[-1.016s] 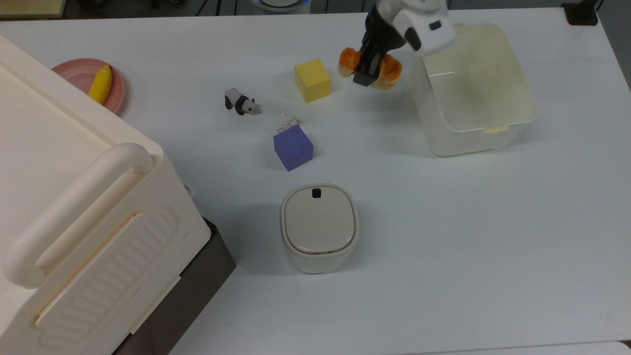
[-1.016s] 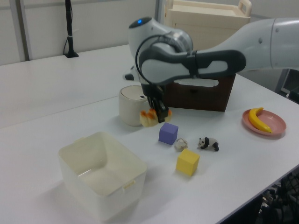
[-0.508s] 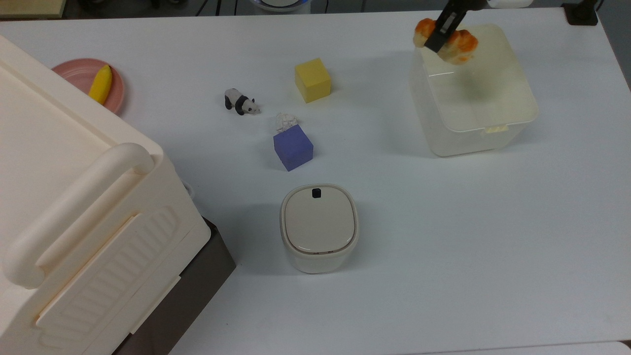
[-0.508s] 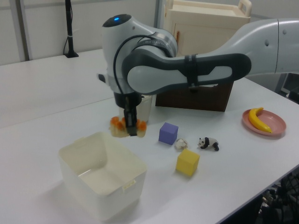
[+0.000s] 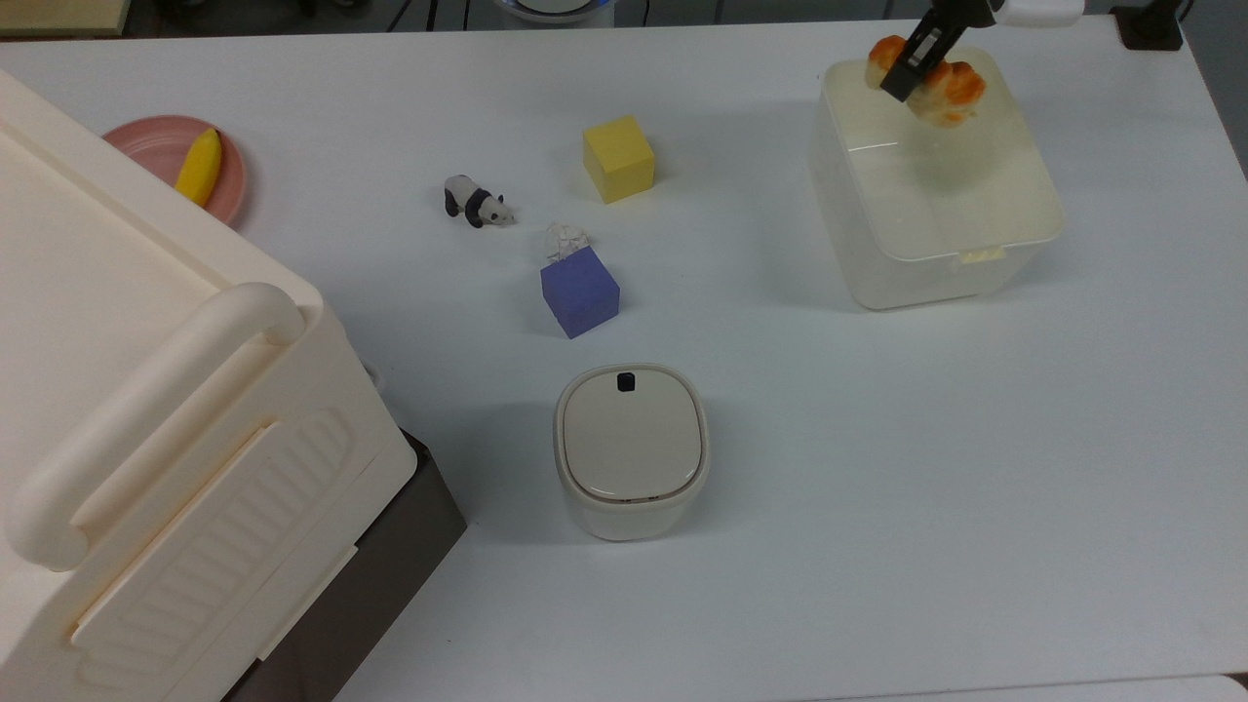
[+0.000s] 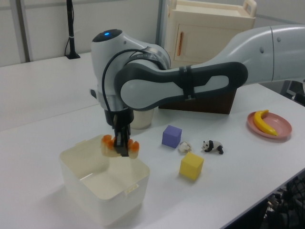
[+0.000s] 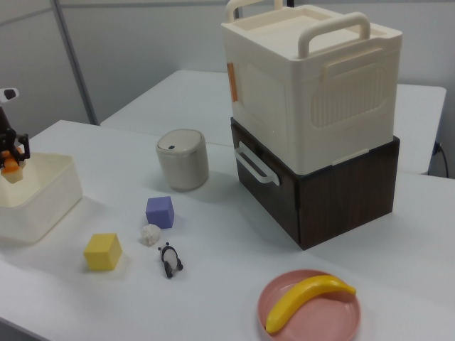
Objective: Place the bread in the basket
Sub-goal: 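Lower the bread roll into the basket and open the gripper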
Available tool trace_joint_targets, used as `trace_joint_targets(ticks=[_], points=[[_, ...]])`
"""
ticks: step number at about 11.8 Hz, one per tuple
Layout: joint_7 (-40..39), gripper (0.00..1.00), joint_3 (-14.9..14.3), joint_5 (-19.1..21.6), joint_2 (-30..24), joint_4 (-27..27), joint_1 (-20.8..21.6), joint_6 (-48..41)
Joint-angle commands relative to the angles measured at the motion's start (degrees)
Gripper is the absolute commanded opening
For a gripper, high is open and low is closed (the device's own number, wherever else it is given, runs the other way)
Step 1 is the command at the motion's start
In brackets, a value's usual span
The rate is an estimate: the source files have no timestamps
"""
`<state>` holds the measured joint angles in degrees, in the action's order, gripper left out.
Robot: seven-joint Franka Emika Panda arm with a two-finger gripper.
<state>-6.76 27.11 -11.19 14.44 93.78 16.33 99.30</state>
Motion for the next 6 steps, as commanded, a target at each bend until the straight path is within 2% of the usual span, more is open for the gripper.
trace_joint_targets(ticks=[1, 3, 4, 5, 6], points=[[5.96, 0.00, -0.31, 1.17, 0.32, 0.79, 0.98, 3.70], [5.53, 0.33, -0.31, 1.17, 0.50, 0.70, 0.90, 3.80], [5.26, 0.84, -0.31, 1.17, 0.50, 0.70, 0.46, 3.80], [4.65, 1.00, -0.31, 1.00, 0.59, 0.70, 0.46, 3.80], [3.51, 1.00, -0.31, 1.00, 0.94, 0.70, 0.54, 3.80]])
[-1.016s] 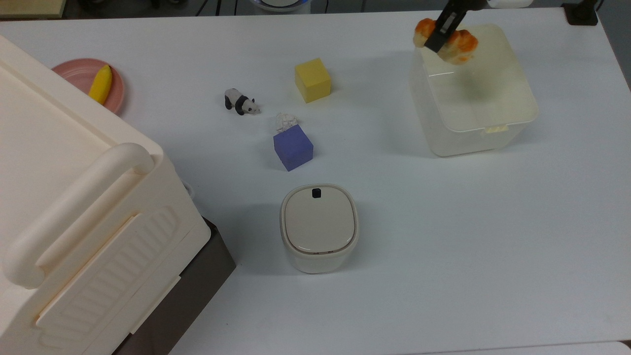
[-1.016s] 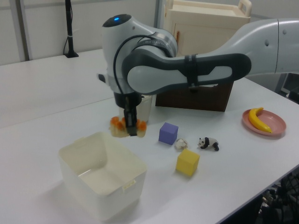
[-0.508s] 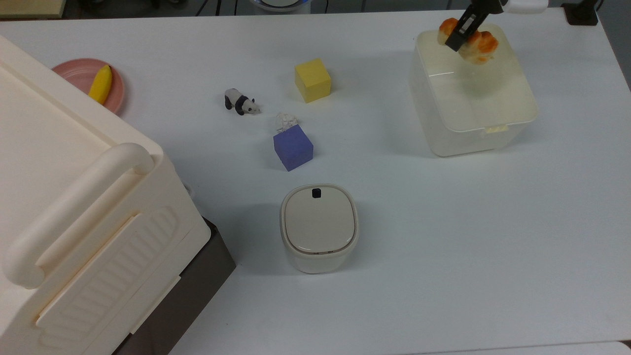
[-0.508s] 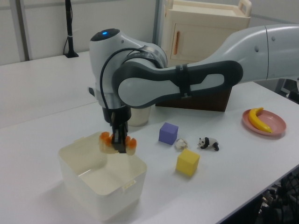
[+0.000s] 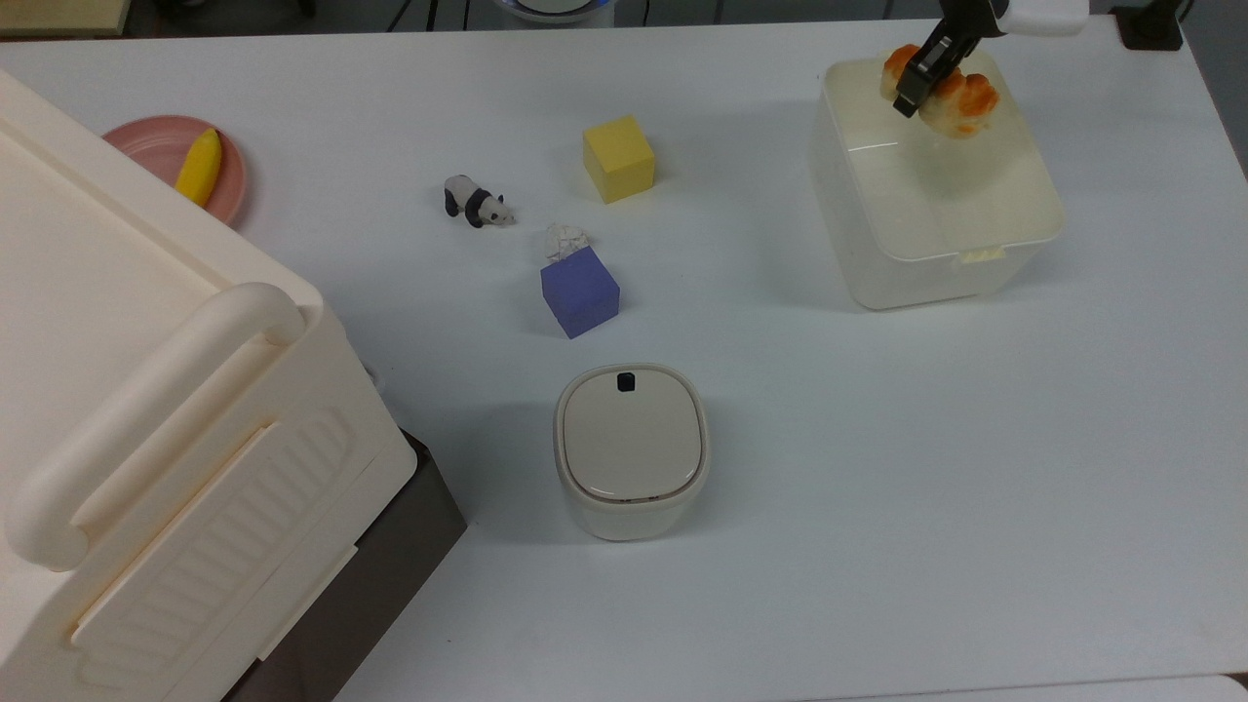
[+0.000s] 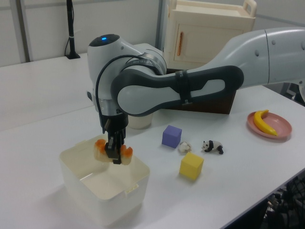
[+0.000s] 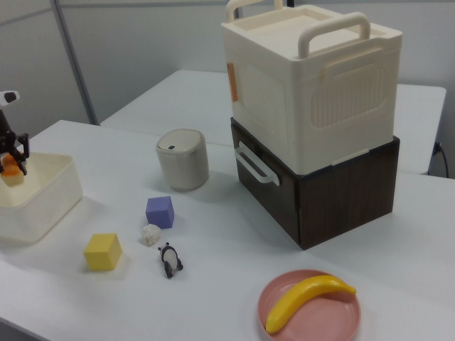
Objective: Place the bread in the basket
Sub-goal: 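Lower the bread roll into the basket and open the gripper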
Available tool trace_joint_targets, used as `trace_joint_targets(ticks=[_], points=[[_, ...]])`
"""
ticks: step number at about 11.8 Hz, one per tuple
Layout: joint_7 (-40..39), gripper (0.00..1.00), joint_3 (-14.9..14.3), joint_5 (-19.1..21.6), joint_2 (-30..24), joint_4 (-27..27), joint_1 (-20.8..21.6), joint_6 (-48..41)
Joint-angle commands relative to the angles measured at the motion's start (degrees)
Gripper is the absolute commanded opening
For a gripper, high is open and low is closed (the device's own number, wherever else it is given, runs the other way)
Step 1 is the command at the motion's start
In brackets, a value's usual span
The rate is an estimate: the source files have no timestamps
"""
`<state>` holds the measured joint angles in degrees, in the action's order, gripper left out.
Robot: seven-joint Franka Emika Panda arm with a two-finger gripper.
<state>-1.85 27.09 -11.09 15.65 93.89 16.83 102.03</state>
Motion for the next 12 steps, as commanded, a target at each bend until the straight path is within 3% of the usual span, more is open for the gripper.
trace_joint_targets(ticks=[1, 7, 12], points=[[-1.32, 1.00, -0.28, 0.90, -0.10, 0.59, -0.04, 1.06], [-1.84, 1.00, -0.37, 0.28, -0.01, 0.59, -0.39, 1.06], [-2.46, 1.00, -0.98, 0.02, -3.16, -0.11, -6.53, 0.54]])
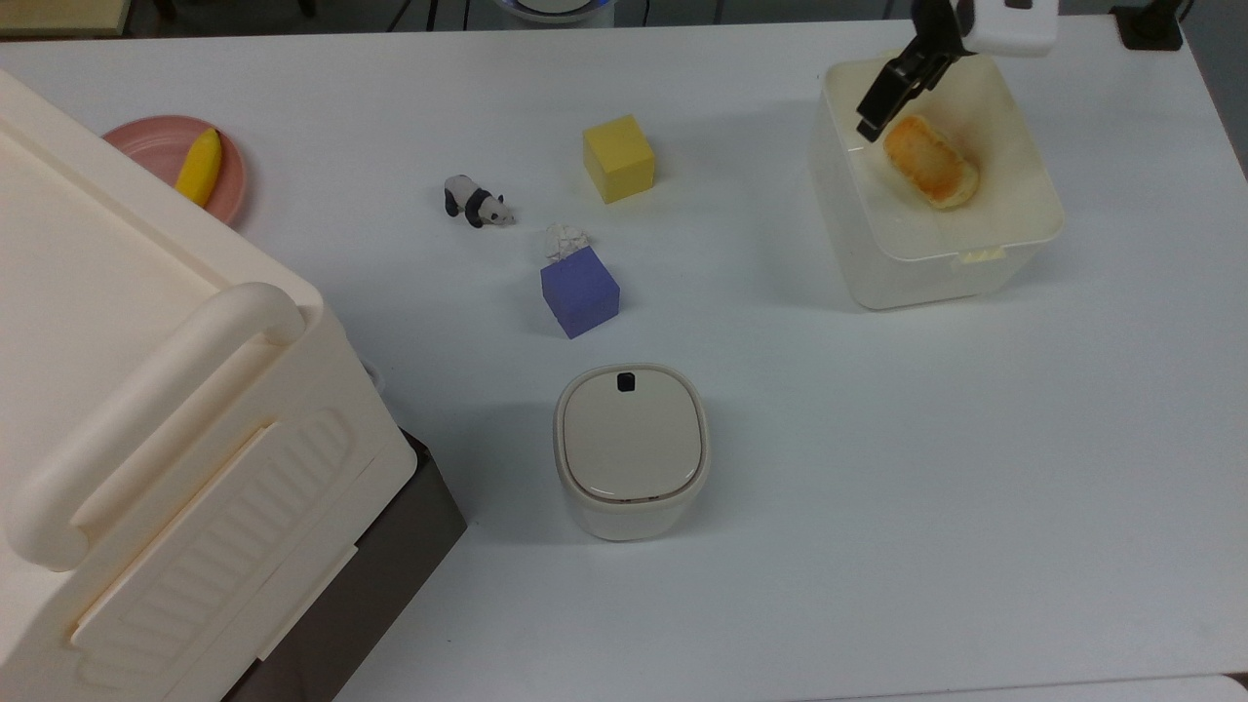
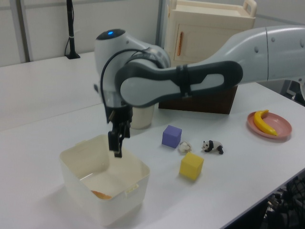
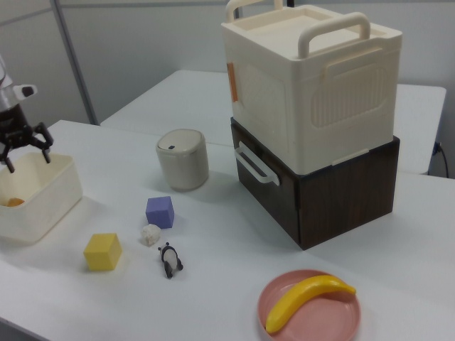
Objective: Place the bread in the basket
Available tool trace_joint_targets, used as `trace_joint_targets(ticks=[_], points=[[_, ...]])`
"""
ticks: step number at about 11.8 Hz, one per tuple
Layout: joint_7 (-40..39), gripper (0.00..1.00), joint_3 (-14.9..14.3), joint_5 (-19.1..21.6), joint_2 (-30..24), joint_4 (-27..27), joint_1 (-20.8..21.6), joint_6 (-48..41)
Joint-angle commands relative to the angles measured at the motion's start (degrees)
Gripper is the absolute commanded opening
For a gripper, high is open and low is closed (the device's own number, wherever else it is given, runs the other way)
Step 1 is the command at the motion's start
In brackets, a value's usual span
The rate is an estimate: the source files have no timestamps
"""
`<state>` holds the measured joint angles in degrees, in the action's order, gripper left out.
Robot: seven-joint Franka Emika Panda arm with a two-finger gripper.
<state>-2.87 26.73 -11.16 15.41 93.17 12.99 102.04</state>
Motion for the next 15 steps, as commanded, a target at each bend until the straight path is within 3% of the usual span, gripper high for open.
trace_joint_targets(ticks=[1, 6, 10, 13, 15], points=[[-1.35, 1.00, -0.98, 0.09, -3.97, 0.52, -4.10, 0.36], [-1.44, 1.00, -9.49, -1.32, -6.35, -1.15, -6.05, -2.45], [-1.18, 1.00, -19.42, -1.32, -6.44, -3.16, -6.14, -2.72], [1.80, 1.00, -23.56, -1.14, -6.44, -3.17, -6.14, -2.72], [6.37, 1.00, -24.09, -1.23, -6.27, -3.17, -6.23, -2.64]])
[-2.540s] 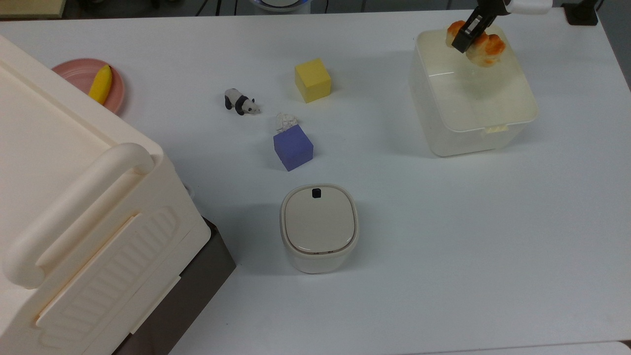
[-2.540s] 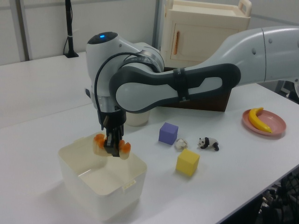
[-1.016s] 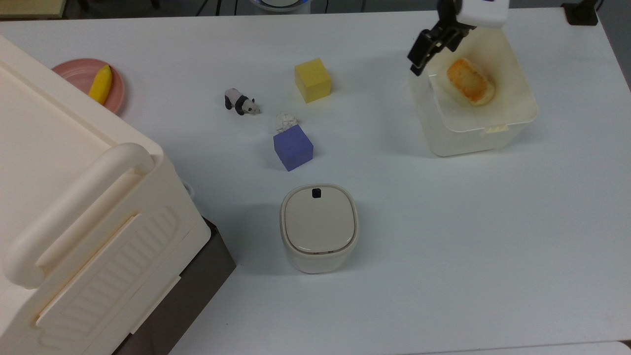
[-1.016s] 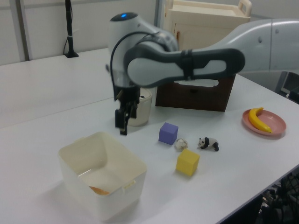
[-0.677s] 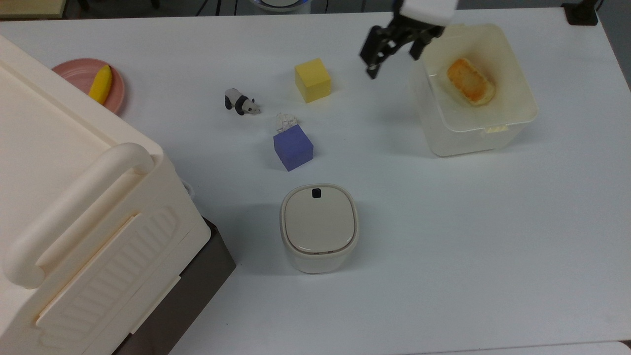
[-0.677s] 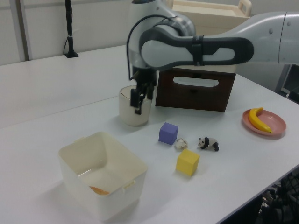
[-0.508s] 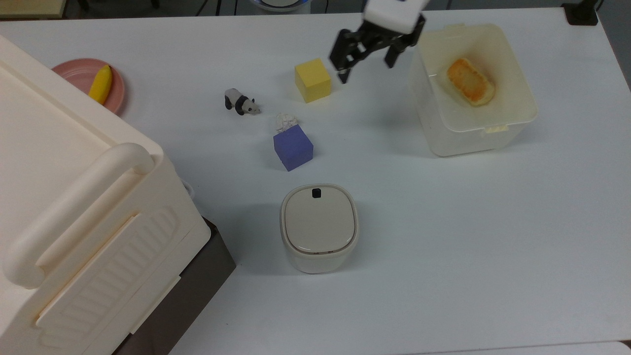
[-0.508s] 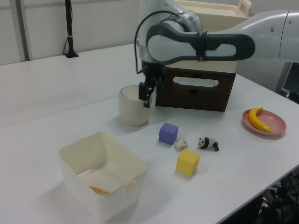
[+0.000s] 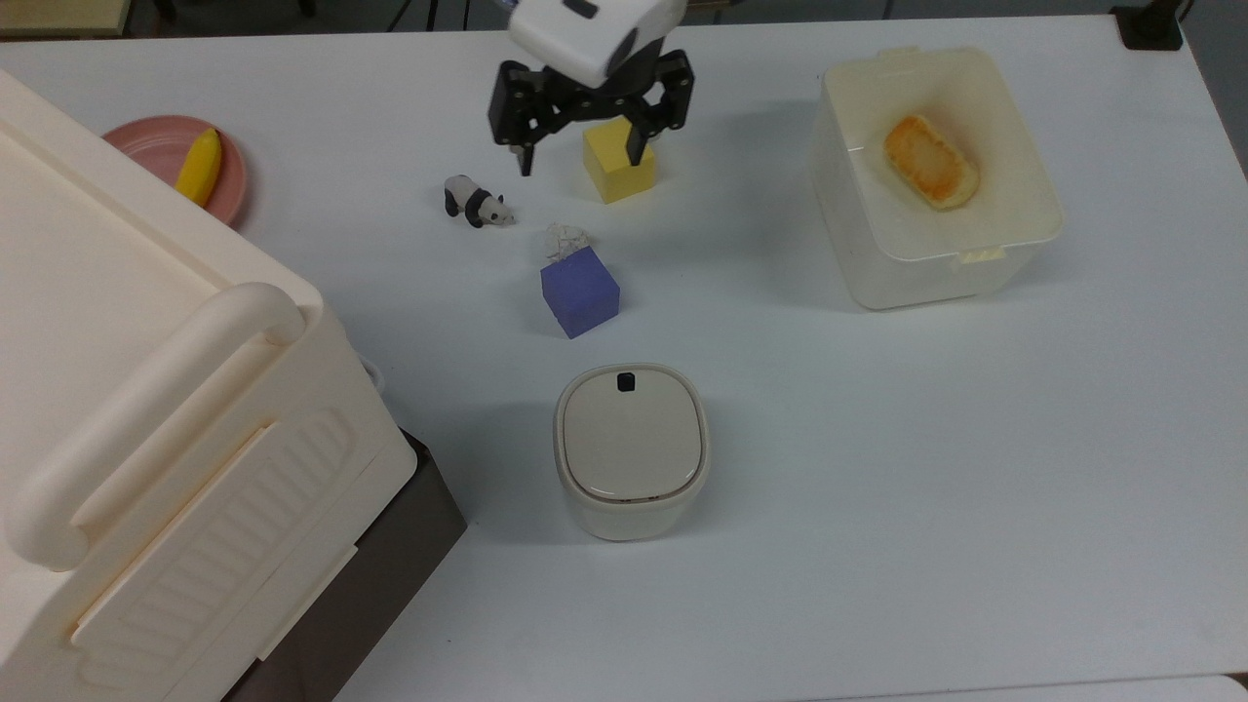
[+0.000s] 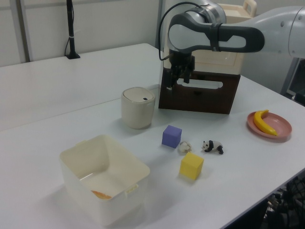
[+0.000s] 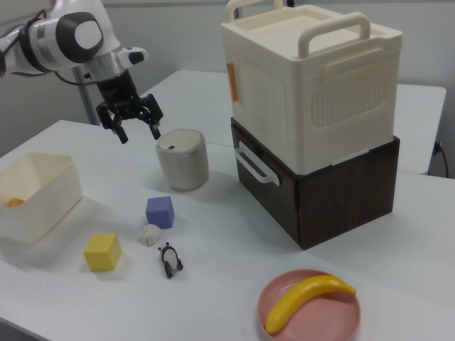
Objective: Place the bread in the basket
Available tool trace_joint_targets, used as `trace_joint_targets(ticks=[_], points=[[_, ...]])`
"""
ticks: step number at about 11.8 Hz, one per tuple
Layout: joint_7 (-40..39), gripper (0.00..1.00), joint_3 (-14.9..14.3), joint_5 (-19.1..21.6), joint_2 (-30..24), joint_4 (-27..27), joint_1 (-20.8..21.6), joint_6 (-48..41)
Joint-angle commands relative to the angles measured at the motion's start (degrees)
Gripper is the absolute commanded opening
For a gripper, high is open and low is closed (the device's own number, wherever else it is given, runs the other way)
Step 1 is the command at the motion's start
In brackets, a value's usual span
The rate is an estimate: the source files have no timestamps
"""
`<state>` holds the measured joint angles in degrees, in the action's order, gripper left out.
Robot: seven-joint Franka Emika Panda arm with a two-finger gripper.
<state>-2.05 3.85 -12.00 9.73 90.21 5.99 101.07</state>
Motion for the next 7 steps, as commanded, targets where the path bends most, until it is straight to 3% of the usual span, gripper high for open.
trace_joint_targets(ticks=[1, 3, 7], points=[[8.27, 1.00, -1.30, -0.30, -0.68, -0.21, 0.69, -1.75], [12.58, 1.00, -1.21, -0.21, -0.77, -3.26, 1.22, -3.32], [12.77, 1.00, -1.38, -0.12, -1.47, -7.59, 1.22, -13.42]])
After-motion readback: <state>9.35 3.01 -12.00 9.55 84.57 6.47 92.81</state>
